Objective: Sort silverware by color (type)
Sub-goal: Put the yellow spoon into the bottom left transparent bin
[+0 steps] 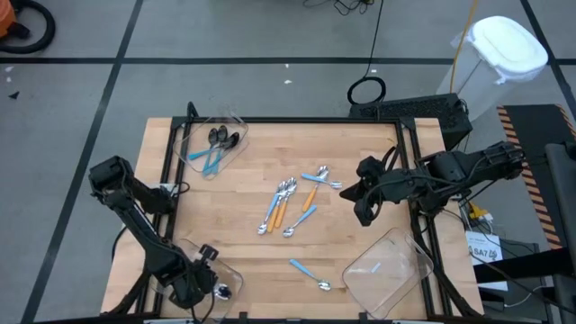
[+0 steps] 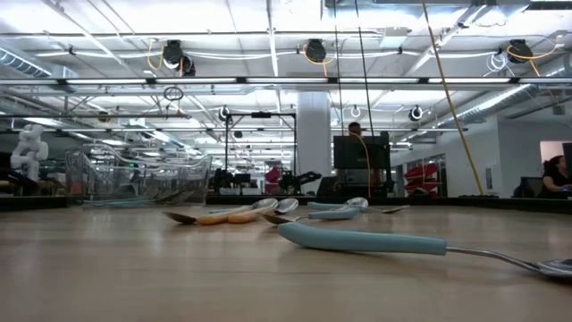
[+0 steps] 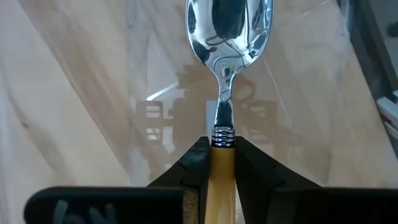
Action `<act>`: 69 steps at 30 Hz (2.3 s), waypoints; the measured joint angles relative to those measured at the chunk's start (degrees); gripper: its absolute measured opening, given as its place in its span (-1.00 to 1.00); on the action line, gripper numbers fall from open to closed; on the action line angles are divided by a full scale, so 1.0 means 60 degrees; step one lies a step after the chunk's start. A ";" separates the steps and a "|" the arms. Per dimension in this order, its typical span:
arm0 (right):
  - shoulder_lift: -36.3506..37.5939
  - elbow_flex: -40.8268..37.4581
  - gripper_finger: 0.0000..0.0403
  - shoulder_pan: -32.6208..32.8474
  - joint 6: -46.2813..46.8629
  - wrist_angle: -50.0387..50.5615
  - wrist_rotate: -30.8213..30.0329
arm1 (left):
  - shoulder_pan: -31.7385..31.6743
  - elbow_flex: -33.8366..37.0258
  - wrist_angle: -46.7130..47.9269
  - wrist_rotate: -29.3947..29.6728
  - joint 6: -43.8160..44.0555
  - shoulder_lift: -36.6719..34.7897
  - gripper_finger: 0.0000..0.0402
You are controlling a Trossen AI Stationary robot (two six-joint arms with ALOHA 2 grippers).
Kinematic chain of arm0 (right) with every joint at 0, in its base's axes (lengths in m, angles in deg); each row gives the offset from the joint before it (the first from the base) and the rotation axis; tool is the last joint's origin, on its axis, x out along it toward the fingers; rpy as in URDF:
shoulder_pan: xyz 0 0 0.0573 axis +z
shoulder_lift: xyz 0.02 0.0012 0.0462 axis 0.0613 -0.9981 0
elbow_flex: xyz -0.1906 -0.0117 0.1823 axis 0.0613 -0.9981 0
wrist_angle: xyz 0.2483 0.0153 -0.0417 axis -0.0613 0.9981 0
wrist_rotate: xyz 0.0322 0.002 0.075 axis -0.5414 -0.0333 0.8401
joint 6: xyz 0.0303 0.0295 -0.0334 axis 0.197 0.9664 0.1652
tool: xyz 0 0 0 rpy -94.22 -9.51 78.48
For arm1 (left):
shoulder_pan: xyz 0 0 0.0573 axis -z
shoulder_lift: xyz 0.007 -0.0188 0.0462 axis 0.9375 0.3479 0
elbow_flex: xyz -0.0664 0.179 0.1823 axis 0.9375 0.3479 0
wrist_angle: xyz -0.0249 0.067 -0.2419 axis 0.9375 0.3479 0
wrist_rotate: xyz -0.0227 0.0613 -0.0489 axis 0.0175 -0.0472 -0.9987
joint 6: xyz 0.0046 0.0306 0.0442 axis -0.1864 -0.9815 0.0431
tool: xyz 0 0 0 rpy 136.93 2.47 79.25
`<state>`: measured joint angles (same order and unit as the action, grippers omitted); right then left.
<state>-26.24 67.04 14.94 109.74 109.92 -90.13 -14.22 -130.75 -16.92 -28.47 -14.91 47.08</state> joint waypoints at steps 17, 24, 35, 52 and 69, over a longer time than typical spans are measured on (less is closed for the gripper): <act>0.0000 0.0000 -1.00 0.0000 0.0138 0.0004 0.0000 | -0.0004 -0.0018 -0.0421 0.0212 0.0100 0.1053 -0.69; 0.0000 0.0000 -1.00 0.0000 0.0131 0.0004 -0.0004 | -0.0004 -0.0022 -0.0505 0.0179 0.0616 0.1067 -0.68; 0.0000 0.0000 -1.00 0.0000 0.0036 0.0004 -0.0007 | 0.0000 -0.0204 -0.0336 -0.0004 0.0762 0.1100 -0.45; -0.0018 0.0000 -1.00 0.0000 -0.0218 0.0004 -0.0065 | -0.0148 -0.3699 0.4826 0.0081 0.0050 0.1122 -0.20; -0.0354 0.0000 -1.00 -0.0018 0.0312 0.0011 -0.0313 | -0.2022 -0.7619 0.7795 0.3904 0.0345 0.1100 -0.20</act>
<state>-28.37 67.04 14.83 111.61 109.98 -92.01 -26.35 -176.46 29.84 -5.04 -12.84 53.68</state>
